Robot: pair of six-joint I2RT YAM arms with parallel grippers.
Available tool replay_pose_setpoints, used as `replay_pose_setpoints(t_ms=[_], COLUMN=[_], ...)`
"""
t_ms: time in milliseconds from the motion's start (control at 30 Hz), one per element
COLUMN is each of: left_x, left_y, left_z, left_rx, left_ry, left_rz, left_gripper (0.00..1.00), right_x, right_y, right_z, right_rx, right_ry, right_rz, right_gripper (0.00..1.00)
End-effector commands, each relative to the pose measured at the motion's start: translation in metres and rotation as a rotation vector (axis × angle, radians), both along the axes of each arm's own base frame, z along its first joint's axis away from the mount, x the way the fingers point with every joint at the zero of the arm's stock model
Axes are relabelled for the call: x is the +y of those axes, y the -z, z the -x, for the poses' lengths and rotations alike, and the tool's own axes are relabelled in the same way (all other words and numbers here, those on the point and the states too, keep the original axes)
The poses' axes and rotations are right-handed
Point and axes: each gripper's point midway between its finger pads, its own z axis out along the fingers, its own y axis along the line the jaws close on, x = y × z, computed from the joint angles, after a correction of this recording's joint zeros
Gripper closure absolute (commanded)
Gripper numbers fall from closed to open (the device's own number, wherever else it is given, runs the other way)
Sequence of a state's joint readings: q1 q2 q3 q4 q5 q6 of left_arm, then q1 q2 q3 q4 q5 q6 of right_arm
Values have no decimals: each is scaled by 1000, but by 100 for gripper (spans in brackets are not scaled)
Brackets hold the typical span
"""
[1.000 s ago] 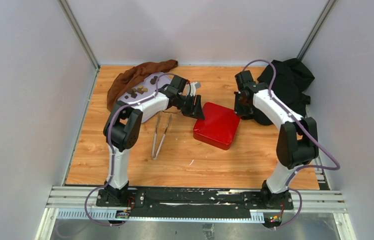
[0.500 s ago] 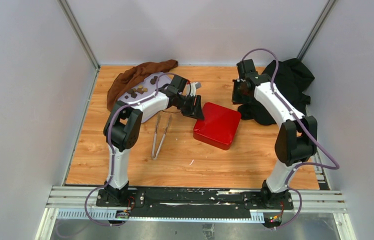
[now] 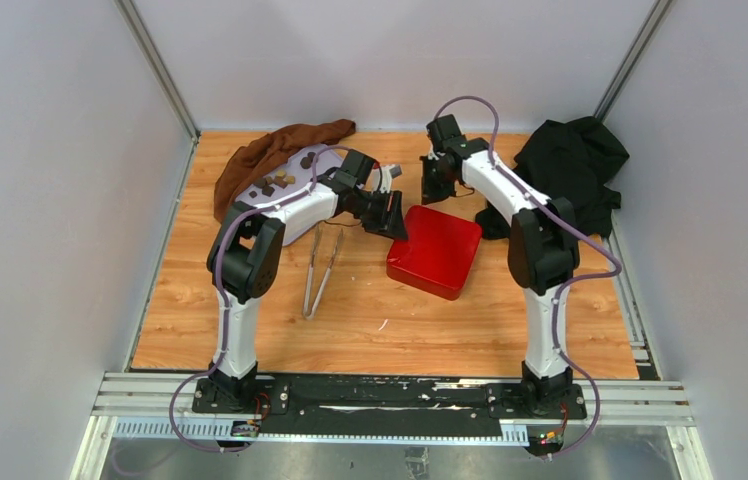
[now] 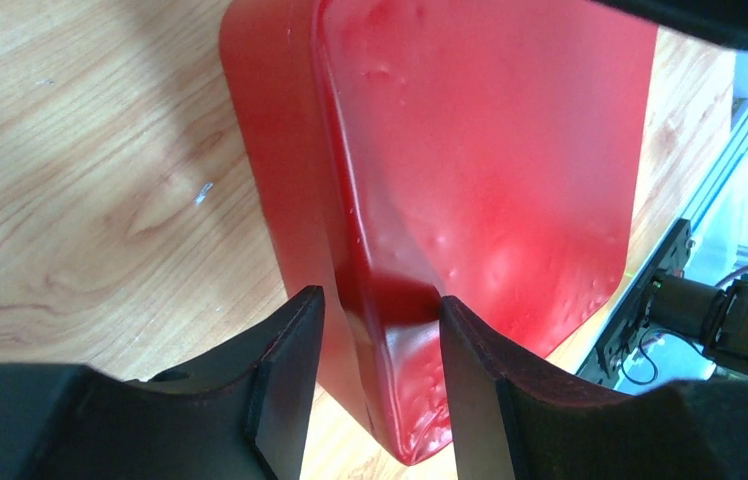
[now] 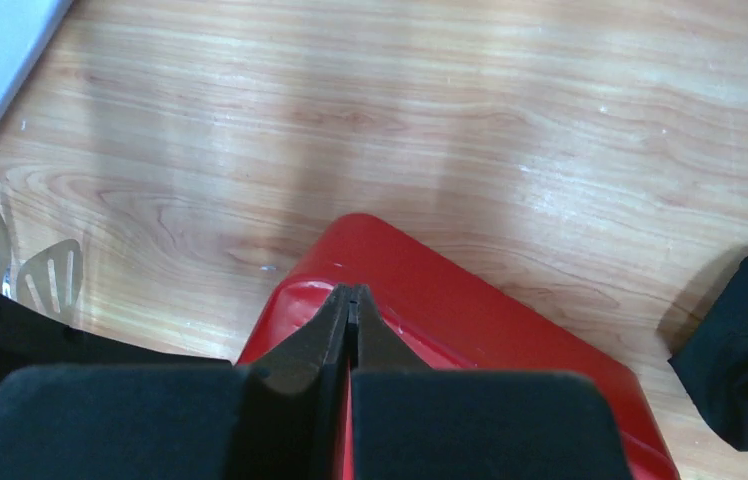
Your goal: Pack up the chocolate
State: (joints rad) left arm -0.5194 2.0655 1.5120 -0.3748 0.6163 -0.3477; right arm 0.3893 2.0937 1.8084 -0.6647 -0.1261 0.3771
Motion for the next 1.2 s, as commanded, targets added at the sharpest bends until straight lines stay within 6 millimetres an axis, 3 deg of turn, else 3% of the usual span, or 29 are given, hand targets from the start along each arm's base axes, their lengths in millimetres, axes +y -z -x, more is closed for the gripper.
replay_pose_setpoints(t_ms=[0, 100, 200, 300, 400, 600, 733, 800, 1033, 1100, 1167], left_x=[10, 10, 8, 7, 8, 15, 21, 23, 29, 31, 34], left_y=[15, 7, -5, -18, -28, -37, -41, -45, -73, -86, -95], left_z=[5, 2, -1, -6, -12, -23, -26, -26, -27, -29, -31], left_rx=[16, -4, -23, -52, -76, -96, -102, -107, -164, -194, -221], left_ry=[-3, -9, -14, -20, -25, -50, -67, -71, -97, -112, -127], left_rz=[-83, -81, -71, -62, -68, -74, -75, -75, -66, -59, -62], left_gripper=[48, 47, 47, 46, 46, 44, 43, 43, 43, 42, 41], right_x=[-6, -20, -45, -81, -105, -107, -113, -112, -115, -114, -111], right_y=[-3, -56, -82, -75, -52, -4, 23, 15, -55, -56, -43], right_z=[7, 2, 5, 24, 44, 78, 85, 82, 57, 54, 56], right_rx=[47, -95, -170, -147, -81, 40, 104, 91, -98, -102, -65], right_ry=[-19, 0, 43, 99, 152, 153, 149, 144, 163, 159, 149], right_rz=[57, 68, 121, 170, 158, 128, 172, 171, 161, 158, 151], right_gripper=[100, 100, 100, 100, 100, 100, 100, 100, 100, 100, 100])
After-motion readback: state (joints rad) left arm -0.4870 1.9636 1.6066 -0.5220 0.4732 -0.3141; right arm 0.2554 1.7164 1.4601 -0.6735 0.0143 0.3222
